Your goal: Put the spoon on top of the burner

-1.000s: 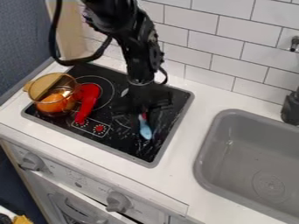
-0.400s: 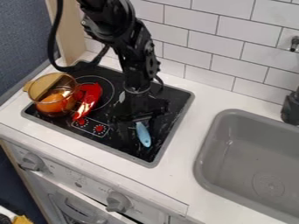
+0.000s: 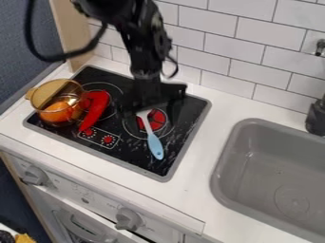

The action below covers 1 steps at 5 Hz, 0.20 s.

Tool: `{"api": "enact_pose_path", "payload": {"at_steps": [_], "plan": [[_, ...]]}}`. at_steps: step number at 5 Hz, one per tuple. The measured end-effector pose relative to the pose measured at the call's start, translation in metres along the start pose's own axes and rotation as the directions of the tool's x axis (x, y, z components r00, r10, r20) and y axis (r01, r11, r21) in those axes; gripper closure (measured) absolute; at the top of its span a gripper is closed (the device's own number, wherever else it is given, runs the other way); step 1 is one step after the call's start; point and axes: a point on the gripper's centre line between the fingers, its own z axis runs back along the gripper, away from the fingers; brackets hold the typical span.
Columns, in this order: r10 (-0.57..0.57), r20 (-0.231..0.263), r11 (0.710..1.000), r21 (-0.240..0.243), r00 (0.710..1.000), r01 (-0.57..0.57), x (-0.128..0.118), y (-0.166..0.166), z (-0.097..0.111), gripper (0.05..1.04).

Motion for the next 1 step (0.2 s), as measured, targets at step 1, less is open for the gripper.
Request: {"api": "enact_pose_path", "payload": {"at_steps": [1], "plan": [[0.013,0.064,1.000,-0.020,0.998,-0.012,0.0019,0.0005,0.0214,0.083]]}}
